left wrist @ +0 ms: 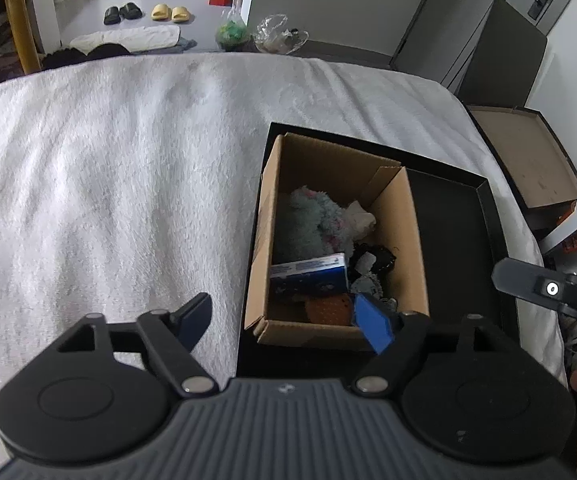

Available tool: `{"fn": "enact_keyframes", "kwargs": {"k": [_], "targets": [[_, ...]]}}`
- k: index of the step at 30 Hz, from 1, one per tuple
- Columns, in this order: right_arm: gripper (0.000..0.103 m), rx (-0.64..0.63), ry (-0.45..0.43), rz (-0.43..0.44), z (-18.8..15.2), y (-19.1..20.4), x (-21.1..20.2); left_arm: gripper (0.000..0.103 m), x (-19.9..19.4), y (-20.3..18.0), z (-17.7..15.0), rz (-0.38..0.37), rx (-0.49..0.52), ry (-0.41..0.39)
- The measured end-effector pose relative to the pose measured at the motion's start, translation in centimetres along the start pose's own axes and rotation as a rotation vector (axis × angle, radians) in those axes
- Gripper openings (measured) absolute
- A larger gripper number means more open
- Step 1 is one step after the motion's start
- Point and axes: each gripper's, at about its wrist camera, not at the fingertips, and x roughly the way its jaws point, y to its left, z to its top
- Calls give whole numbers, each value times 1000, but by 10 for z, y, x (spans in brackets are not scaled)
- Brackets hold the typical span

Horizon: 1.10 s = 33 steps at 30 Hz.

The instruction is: Organize soft objects

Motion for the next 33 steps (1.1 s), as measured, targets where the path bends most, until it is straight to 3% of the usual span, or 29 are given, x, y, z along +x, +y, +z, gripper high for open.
{"fn": "enact_keyframes", "kwargs": {"k": [5, 23, 33], "targets": [[103, 26, -28, -17, -6, -16, -20, 87, -18, -14, -1, 23, 21, -24], [103, 55, -87, 17, -18, -50, -83, 93, -75, -63, -18, 82, 85, -86], [103, 36, -115, -11, -23, -54, -108, 93, -98, -72, -27, 102, 91, -110]]}}
